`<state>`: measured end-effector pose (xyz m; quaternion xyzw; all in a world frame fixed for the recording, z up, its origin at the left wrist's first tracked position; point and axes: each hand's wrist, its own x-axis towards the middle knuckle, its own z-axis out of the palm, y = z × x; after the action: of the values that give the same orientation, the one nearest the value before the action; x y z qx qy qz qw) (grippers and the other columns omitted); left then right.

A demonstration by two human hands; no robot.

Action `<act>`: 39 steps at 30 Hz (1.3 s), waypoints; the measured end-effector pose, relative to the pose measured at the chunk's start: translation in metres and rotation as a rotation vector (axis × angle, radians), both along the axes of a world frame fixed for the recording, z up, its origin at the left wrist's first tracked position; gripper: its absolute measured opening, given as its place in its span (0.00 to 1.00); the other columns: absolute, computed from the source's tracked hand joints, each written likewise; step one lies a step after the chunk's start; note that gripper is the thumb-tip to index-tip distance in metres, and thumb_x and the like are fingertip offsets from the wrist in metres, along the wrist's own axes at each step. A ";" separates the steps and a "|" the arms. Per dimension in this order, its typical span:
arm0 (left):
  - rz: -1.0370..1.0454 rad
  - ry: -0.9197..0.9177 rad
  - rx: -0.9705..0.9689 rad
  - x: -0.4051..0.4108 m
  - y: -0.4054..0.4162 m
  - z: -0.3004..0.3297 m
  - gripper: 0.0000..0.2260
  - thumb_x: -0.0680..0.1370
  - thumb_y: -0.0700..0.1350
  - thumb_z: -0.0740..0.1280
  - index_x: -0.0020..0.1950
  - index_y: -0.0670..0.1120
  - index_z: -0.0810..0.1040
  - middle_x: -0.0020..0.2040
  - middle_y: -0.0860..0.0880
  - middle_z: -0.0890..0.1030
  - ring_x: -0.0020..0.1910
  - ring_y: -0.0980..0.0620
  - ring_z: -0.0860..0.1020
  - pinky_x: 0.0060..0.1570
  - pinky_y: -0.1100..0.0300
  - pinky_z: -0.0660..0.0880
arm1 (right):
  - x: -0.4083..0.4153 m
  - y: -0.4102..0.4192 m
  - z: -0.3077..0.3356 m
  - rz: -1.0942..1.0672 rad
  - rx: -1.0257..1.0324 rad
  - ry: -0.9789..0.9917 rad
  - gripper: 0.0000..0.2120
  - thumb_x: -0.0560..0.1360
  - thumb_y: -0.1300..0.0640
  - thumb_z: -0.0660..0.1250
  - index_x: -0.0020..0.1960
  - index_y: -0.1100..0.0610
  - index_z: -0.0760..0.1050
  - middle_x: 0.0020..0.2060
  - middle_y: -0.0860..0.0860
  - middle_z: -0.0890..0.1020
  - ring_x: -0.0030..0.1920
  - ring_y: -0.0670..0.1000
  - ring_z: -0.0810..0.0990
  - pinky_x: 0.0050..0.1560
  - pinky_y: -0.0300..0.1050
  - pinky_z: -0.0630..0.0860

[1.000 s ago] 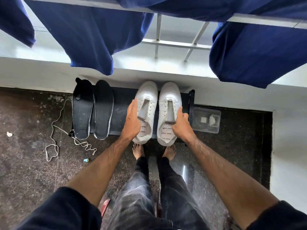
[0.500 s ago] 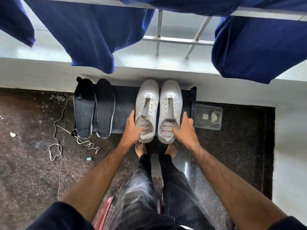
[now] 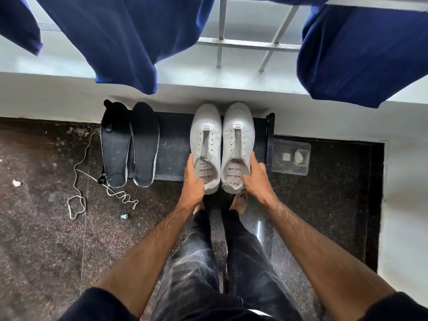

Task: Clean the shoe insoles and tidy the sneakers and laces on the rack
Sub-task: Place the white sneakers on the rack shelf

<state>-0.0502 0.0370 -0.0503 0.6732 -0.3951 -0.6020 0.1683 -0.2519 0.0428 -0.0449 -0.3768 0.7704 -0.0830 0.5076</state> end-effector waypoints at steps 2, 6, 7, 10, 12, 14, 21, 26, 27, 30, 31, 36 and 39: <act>-0.002 0.004 -0.010 0.000 0.000 0.002 0.36 0.80 0.30 0.57 0.84 0.51 0.49 0.81 0.50 0.58 0.79 0.56 0.58 0.80 0.56 0.55 | -0.001 0.001 0.000 0.006 -0.004 -0.004 0.37 0.80 0.64 0.58 0.83 0.46 0.47 0.59 0.56 0.68 0.44 0.46 0.73 0.45 0.42 0.77; 0.027 0.034 -0.020 -0.001 0.001 0.004 0.35 0.81 0.30 0.58 0.84 0.49 0.50 0.79 0.53 0.60 0.77 0.59 0.61 0.76 0.63 0.59 | -0.002 0.002 0.000 0.024 -0.009 -0.011 0.37 0.80 0.63 0.58 0.83 0.48 0.44 0.60 0.55 0.67 0.46 0.47 0.73 0.50 0.45 0.78; 0.047 0.045 -0.028 -0.002 0.001 0.004 0.34 0.81 0.30 0.59 0.84 0.49 0.51 0.78 0.54 0.62 0.76 0.59 0.63 0.74 0.67 0.61 | -0.001 0.002 -0.001 0.023 -0.012 -0.011 0.37 0.81 0.63 0.58 0.84 0.49 0.44 0.60 0.55 0.66 0.48 0.48 0.73 0.53 0.45 0.77; 0.132 0.040 -0.035 -0.005 0.001 0.005 0.33 0.80 0.27 0.58 0.83 0.46 0.54 0.77 0.55 0.64 0.74 0.60 0.64 0.64 0.79 0.64 | 0.001 0.005 -0.003 0.011 -0.028 -0.013 0.37 0.81 0.63 0.58 0.84 0.49 0.44 0.59 0.55 0.66 0.50 0.49 0.73 0.59 0.48 0.77; 0.178 0.002 -0.034 -0.005 0.000 0.003 0.34 0.79 0.27 0.57 0.83 0.46 0.55 0.80 0.51 0.62 0.76 0.58 0.63 0.68 0.75 0.64 | 0.002 0.007 -0.006 0.010 -0.043 -0.005 0.37 0.80 0.62 0.58 0.83 0.48 0.45 0.58 0.55 0.67 0.47 0.46 0.72 0.56 0.47 0.77; 0.189 -0.019 -0.034 -0.005 0.000 0.001 0.35 0.79 0.27 0.57 0.83 0.47 0.55 0.81 0.48 0.62 0.78 0.54 0.63 0.76 0.63 0.62 | 0.003 0.009 -0.006 0.007 -0.037 -0.001 0.38 0.80 0.62 0.59 0.83 0.48 0.44 0.58 0.55 0.67 0.45 0.46 0.72 0.54 0.48 0.78; 0.072 -0.055 -0.043 -0.002 -0.001 -0.001 0.37 0.75 0.26 0.55 0.83 0.47 0.54 0.81 0.49 0.59 0.79 0.54 0.59 0.78 0.60 0.55 | 0.007 0.012 -0.008 0.011 -0.031 0.018 0.39 0.80 0.63 0.60 0.83 0.48 0.43 0.59 0.55 0.66 0.50 0.52 0.75 0.51 0.44 0.75; 0.006 -0.064 -0.040 0.000 -0.001 -0.002 0.36 0.77 0.27 0.56 0.84 0.47 0.53 0.81 0.47 0.58 0.76 0.59 0.57 0.78 0.62 0.54 | 0.009 0.009 -0.009 0.048 0.000 0.064 0.39 0.80 0.63 0.59 0.83 0.49 0.41 0.57 0.54 0.65 0.52 0.56 0.76 0.56 0.54 0.79; -0.019 -0.080 -0.043 0.001 -0.001 -0.002 0.36 0.77 0.27 0.56 0.84 0.46 0.52 0.81 0.47 0.57 0.75 0.61 0.57 0.75 0.66 0.53 | 0.009 0.009 -0.010 0.052 0.004 0.076 0.38 0.80 0.63 0.58 0.83 0.49 0.41 0.57 0.54 0.65 0.52 0.56 0.76 0.57 0.56 0.79; -0.085 -0.105 -0.056 0.003 -0.002 -0.001 0.35 0.79 0.29 0.56 0.84 0.46 0.50 0.81 0.46 0.56 0.72 0.64 0.55 0.68 0.75 0.49 | 0.009 0.009 -0.010 0.047 0.006 0.079 0.38 0.80 0.63 0.58 0.83 0.49 0.42 0.57 0.54 0.65 0.51 0.56 0.75 0.55 0.57 0.79; -0.102 -0.110 -0.060 0.003 -0.002 -0.002 0.34 0.80 0.29 0.56 0.84 0.46 0.50 0.81 0.46 0.55 0.72 0.64 0.54 0.68 0.76 0.48 | 0.009 0.009 -0.011 0.044 0.005 0.075 0.38 0.81 0.63 0.58 0.83 0.49 0.42 0.58 0.54 0.66 0.51 0.55 0.75 0.55 0.57 0.80; -0.201 -0.118 -0.081 0.007 -0.002 -0.003 0.35 0.83 0.34 0.60 0.84 0.46 0.45 0.82 0.44 0.51 0.75 0.61 0.52 0.69 0.73 0.46 | 0.008 0.010 -0.012 0.041 -0.017 0.080 0.37 0.81 0.63 0.57 0.83 0.50 0.42 0.57 0.54 0.66 0.52 0.55 0.74 0.56 0.57 0.79; -0.253 -0.134 -0.085 0.009 -0.001 -0.006 0.35 0.84 0.38 0.61 0.84 0.45 0.43 0.83 0.44 0.49 0.81 0.53 0.51 0.72 0.68 0.46 | 0.007 0.010 -0.012 0.043 -0.024 0.074 0.36 0.82 0.61 0.56 0.83 0.50 0.42 0.57 0.54 0.66 0.52 0.55 0.75 0.56 0.58 0.80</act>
<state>-0.0416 0.0356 -0.0559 0.6491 -0.5121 -0.5548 0.0928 -0.2446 0.0528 -0.0566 -0.4018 0.7794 -0.0673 0.4760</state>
